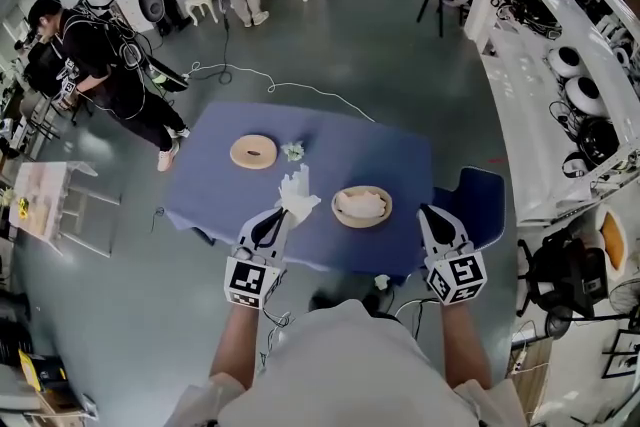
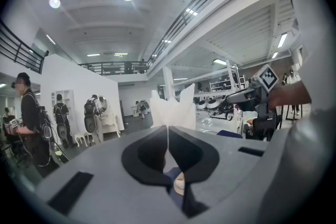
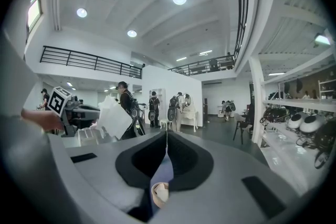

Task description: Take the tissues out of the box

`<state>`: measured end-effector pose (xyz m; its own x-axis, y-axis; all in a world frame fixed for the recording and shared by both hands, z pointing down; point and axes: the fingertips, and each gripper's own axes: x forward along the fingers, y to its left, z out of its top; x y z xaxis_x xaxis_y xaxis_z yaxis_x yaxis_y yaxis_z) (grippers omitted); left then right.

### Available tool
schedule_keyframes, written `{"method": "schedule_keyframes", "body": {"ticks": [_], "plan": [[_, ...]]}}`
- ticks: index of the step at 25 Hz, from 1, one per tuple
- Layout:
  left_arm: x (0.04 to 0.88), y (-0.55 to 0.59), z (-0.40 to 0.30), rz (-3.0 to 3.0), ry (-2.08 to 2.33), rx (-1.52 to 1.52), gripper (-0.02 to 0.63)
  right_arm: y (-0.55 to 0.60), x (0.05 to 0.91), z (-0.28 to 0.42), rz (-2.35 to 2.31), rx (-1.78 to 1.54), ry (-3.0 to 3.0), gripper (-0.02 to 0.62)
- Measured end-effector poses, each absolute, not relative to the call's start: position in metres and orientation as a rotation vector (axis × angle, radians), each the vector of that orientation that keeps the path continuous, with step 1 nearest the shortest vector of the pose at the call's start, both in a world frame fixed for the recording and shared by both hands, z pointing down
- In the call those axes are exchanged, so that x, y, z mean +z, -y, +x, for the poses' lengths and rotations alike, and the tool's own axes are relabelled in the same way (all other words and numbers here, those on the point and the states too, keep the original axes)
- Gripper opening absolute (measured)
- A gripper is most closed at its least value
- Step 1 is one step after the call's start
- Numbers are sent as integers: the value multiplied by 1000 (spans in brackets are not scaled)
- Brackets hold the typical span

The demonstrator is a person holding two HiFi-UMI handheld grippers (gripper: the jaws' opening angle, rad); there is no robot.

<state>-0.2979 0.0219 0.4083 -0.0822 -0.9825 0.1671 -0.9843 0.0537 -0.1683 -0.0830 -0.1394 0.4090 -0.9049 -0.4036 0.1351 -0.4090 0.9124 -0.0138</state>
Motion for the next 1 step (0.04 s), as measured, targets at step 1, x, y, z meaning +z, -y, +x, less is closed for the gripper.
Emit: {"method": "schedule_keyframes", "body": {"ticks": [1], "plan": [[410,-22,-298,2130,2273,376,14,139,410,-83,629,62,2945,35]]}}
